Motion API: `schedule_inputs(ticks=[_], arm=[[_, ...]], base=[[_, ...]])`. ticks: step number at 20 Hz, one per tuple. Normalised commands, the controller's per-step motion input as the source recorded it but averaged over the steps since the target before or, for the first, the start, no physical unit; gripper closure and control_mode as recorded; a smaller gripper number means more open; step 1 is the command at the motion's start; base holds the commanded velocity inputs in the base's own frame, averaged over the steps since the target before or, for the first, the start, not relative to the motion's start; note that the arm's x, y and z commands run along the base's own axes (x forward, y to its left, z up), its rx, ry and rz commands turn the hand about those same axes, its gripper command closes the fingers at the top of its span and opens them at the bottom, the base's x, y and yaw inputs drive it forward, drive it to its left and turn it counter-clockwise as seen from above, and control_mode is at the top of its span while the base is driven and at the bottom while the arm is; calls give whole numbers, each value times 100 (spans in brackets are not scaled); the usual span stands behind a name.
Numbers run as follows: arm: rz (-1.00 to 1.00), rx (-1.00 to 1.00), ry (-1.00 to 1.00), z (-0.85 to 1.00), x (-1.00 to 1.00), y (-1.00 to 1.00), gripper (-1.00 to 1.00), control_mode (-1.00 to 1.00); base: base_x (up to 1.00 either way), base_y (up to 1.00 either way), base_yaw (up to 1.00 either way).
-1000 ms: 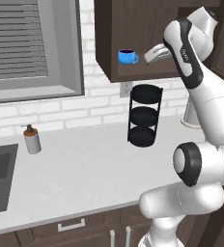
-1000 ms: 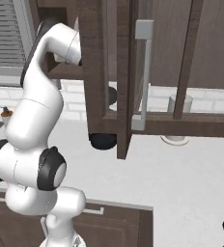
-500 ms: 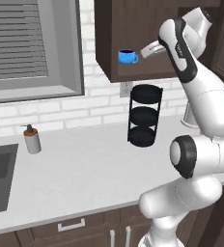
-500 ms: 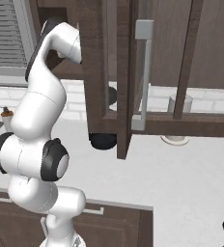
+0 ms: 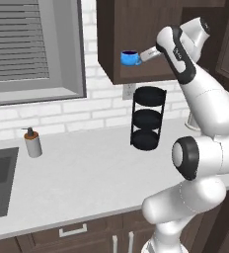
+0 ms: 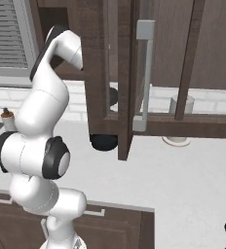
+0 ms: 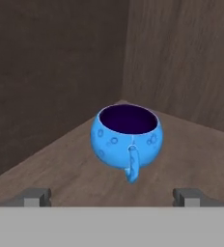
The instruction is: Gather all objects into one cabinet and sort the glasses and bowls to opposite sides.
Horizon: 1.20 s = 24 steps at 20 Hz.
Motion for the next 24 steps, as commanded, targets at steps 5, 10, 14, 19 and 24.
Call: schedule_inputs(ticks=[5, 10, 14, 19, 24], arm=[[0, 0, 3, 0, 34, 0, -100, -100], [0, 0, 4, -4, 31, 0, -100, -100], [0, 0, 0, -12, 25, 0, -100, -100], [0, 0, 0, -8, 14, 0, -100, -100], [0, 0, -2, 0, 0, 0, -100, -100]], base=[[0, 0, 0], [0, 0, 0], [0, 0, 0], [0, 0, 0], [0, 0, 0]])
